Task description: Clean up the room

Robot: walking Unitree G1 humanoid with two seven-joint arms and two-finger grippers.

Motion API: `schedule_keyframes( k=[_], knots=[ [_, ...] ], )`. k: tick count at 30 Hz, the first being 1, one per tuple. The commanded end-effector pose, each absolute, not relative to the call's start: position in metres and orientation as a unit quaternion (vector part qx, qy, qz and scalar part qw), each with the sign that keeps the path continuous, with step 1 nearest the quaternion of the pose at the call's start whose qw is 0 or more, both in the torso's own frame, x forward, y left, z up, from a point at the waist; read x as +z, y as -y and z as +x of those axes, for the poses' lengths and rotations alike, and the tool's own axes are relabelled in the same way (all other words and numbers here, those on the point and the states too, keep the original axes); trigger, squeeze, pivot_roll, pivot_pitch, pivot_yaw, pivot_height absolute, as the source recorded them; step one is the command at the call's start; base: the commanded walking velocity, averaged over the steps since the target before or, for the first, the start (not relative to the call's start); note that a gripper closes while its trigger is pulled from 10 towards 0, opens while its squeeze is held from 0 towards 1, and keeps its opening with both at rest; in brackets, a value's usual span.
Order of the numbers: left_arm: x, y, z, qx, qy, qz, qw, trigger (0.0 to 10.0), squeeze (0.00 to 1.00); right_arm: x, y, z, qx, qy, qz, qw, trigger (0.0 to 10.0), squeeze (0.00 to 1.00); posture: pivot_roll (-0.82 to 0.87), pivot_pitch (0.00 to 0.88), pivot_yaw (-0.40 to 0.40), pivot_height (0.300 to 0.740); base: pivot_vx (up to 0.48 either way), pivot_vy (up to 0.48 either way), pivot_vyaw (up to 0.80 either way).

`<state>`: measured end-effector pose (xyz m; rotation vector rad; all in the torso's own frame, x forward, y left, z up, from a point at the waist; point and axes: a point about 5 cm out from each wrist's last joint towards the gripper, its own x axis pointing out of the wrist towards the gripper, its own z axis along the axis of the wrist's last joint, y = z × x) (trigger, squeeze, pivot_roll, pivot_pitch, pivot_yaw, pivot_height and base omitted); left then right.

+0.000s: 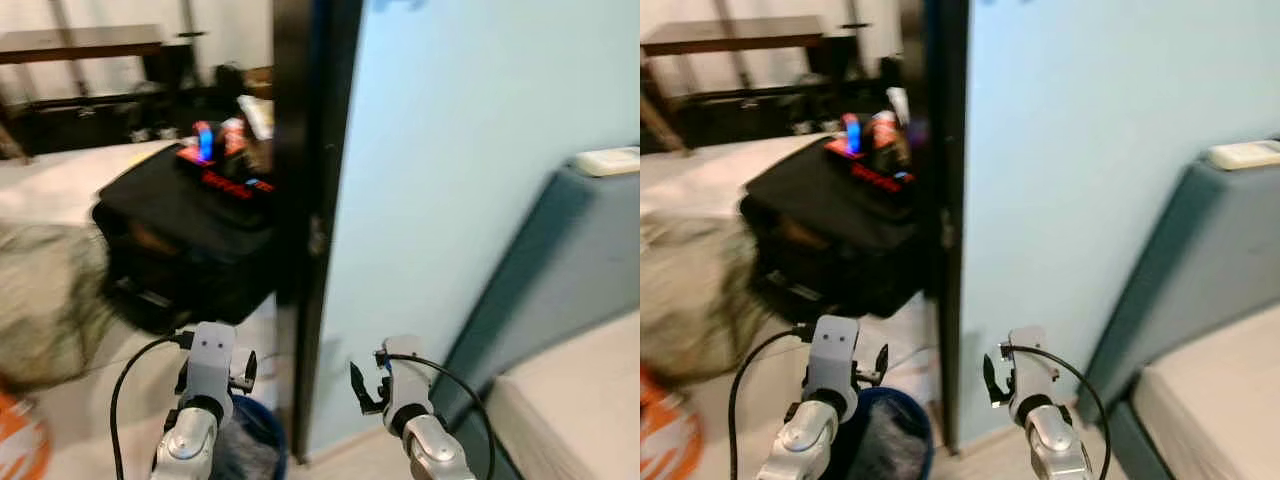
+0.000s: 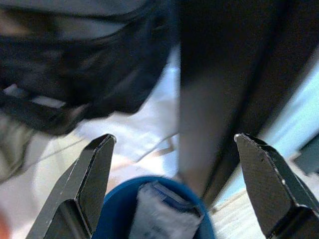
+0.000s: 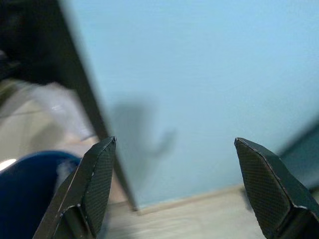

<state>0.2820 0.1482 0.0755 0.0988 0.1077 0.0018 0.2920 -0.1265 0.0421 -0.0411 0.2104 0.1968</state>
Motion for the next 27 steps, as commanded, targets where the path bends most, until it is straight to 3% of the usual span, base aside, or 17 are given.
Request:
schedule_keyframes(
  k=[1, 27],
  knots=[
    [0.0687, -0.148, 0.2789, 0.0, -0.067, 0.05, 0.997, 10.0, 0.0, 0.0387, 0.1264, 0.2896, 0.097, -0.117, -0.018, 0.988, 10.0, 0.0, -0.01, 0.103, -0.022, 0.74, 0.0, 0.0, -0.8],
    [0.0692, -0.1436, 0.2805, -0.008, -0.066, 0.042, 0.997, 10.0, 0.0, 0.0377, 0.1296, 0.2884, 0.09, -0.127, -0.017, 0.988, 10.0, 0.0, -0.02, 0.121, -0.015, 0.74, 0.0, 0.0, -0.8]
  ],
)
